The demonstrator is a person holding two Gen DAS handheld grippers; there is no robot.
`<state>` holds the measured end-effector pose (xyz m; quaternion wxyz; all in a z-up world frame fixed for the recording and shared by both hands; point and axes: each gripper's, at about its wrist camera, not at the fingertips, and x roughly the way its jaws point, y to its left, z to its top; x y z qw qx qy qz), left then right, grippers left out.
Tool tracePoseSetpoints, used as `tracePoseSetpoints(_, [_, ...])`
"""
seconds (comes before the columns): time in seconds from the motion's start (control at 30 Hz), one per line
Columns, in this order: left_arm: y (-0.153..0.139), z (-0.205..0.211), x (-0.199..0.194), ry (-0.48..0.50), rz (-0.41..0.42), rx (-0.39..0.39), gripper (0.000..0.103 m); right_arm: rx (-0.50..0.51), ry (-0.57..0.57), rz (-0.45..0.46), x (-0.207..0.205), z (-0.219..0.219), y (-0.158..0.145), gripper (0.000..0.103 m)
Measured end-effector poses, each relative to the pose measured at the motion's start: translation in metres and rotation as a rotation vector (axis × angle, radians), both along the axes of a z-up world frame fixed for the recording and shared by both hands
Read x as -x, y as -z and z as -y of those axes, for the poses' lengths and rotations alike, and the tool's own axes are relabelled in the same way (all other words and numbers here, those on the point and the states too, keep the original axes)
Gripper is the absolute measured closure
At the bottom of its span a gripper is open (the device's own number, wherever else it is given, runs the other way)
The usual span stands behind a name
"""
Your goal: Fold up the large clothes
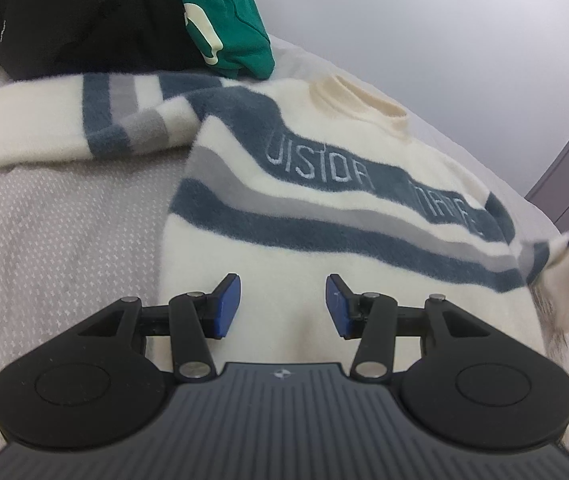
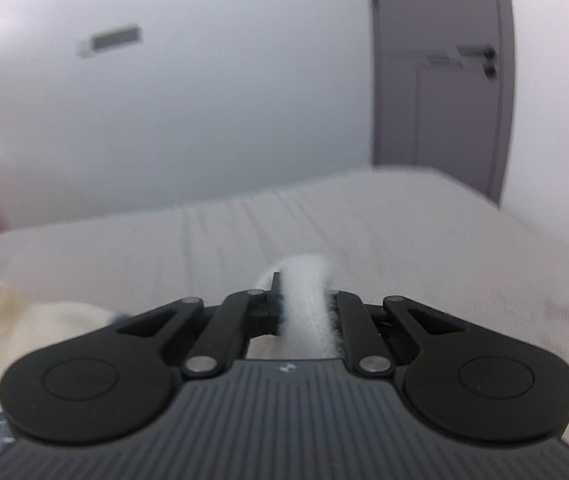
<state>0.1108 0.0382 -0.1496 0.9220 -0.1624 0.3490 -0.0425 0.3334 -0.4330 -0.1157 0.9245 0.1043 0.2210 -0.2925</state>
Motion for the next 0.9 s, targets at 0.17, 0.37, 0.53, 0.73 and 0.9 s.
tracePoseSetpoints(0.17, [0.003, -0.001, -0.008, -0.005, -0.004, 0.009, 0.05, -0.003, 0.012, -0.09, -0.008, 0.017, 0.036, 0.091])
tracePoseSetpoints(0.37, [0.005, 0.001, -0.011, 0.002, -0.006, 0.003, 0.05, -0.033, -0.02, -0.074, 0.009, 0.017, 0.031, 0.086])
tracePoseSetpoints(0.53, [0.001, 0.001, -0.006, 0.007, 0.005, 0.007, 0.05, -0.084, -0.066, -0.047, 0.036, 0.005, 0.019, 0.024])
tracePoseSetpoints(0.73, [0.0, 0.002, -0.001, 0.012, 0.011, -0.002, 0.05, -0.213, -0.098, -0.016, 0.067, -0.001, 0.005, 0.024])
tracePoseSetpoints(0.9, [-0.002, 0.004, 0.001, 0.023, 0.013, -0.007, 0.05, -0.312, -0.103, -0.022, 0.097, 0.002, 0.008, 0.024])
